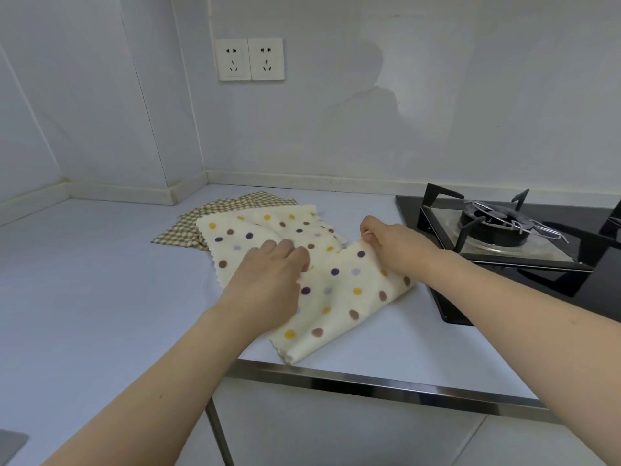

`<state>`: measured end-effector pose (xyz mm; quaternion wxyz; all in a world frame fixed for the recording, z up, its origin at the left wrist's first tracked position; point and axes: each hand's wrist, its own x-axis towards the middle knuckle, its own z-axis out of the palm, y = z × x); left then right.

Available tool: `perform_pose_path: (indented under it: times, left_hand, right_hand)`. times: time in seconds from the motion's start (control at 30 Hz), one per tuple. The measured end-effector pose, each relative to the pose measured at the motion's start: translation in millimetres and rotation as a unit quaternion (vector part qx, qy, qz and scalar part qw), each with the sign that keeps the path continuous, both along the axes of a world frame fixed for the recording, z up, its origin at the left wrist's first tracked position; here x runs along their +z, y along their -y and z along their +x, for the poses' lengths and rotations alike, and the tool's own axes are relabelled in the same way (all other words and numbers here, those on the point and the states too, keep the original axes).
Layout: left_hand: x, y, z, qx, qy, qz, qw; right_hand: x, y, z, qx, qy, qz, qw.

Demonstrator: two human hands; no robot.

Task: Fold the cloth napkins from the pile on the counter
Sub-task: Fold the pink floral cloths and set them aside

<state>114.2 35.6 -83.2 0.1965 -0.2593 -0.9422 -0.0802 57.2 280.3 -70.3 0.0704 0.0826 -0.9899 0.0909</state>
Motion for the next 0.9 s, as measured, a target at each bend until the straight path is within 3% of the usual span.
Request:
perform_pose_path:
  times: [0.07, 0.13, 0.4, 0.57, 0.73, 0.83, 0.9]
  left_hand:
    - [-3.1, -15.7, 6.6, -0.059, 0.052, 0.115, 0.990]
    - [-10.8, -29.6, 12.6, -0.101, 0.102, 0.154, 0.978]
    - [-28.8, -37.0, 14.4, -0.085, 0.163, -0.005, 0.983]
    - [-27.9, -36.2, 17.9, -0.077, 0.199, -0.045, 0.976]
    - [-28.4, -37.4, 17.4, -0.071, 0.199, -0.044, 0.976]
    - [-27.4, -37.7, 17.5, -0.069, 0.199, -0.044, 0.977]
    - [-26.8, -37.8, 18.0, -0.068, 0.201, -0.047, 0.976]
  right_hand:
    - [-5.4, 0.9, -1.2, 0.010, 0.004, 0.032, 0.999]
    - [-9.2, 1.3, -0.7, 0.012, 0.008, 0.050, 0.999]
    - [-12.4, -7.3, -6.7, 0.000, 0.014, 0.048, 0.999]
    - [5.1, -5.6, -12.3, 0.016, 0.010, -0.095, 0.995]
    - [15.5, -5.9, -7.2, -0.023, 0.114, -0.133, 0.984]
    - [15.0, -9.7, -5.8, -0.103, 0.197, -0.203, 0.954]
    - [15.2, -8.9, -5.0, -0.117, 0.234, -0.190, 0.946]
